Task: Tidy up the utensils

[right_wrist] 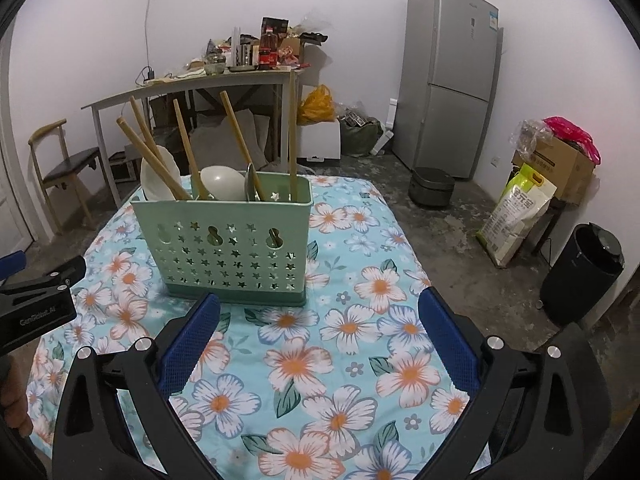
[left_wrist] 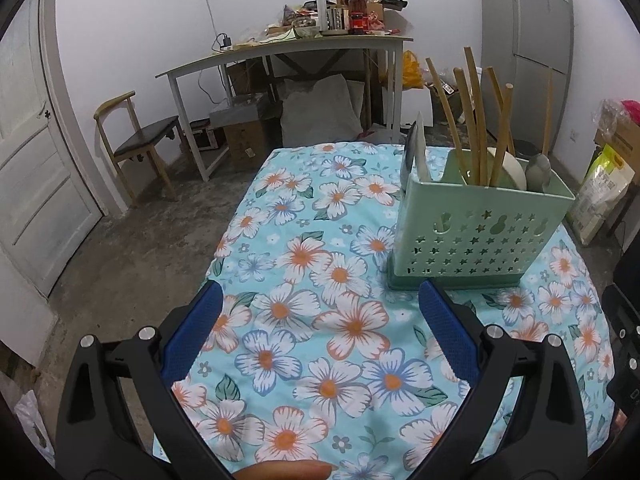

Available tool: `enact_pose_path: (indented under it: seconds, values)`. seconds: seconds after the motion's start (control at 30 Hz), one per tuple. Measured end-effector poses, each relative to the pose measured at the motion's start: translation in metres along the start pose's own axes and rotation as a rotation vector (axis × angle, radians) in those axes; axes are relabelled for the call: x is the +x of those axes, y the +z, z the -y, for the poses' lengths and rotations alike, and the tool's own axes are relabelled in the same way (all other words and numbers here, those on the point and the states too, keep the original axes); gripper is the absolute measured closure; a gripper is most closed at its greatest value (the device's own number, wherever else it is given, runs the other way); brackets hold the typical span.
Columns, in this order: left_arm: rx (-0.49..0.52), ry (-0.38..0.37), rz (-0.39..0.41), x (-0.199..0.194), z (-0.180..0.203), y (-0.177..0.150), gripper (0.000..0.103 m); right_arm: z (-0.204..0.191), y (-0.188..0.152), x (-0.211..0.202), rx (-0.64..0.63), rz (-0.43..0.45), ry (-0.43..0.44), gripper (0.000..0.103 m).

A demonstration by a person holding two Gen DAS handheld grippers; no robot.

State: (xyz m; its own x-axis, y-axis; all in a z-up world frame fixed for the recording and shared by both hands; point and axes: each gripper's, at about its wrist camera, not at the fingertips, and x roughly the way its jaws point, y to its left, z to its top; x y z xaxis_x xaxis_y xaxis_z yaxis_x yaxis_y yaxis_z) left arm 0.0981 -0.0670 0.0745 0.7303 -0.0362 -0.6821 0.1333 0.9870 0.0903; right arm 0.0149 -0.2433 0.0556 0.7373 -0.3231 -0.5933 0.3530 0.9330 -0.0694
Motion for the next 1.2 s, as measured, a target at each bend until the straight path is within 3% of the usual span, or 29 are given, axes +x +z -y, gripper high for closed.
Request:
enact_pose_path:
  seconds: [0.63, 1.2]
  values:
    - [0.014, 0.01, -0.004, 0.004, -0.003, -0.001, 0.008, -0.002, 0.0, 0.005, 0.022, -0.036, 0.012, 0.006]
    - [0.001, 0.053, -0.004, 0.005, -0.014, 0.002, 0.008, 0.014, 0.008, 0.006, 0.047, -0.021, -0.039, 0.006]
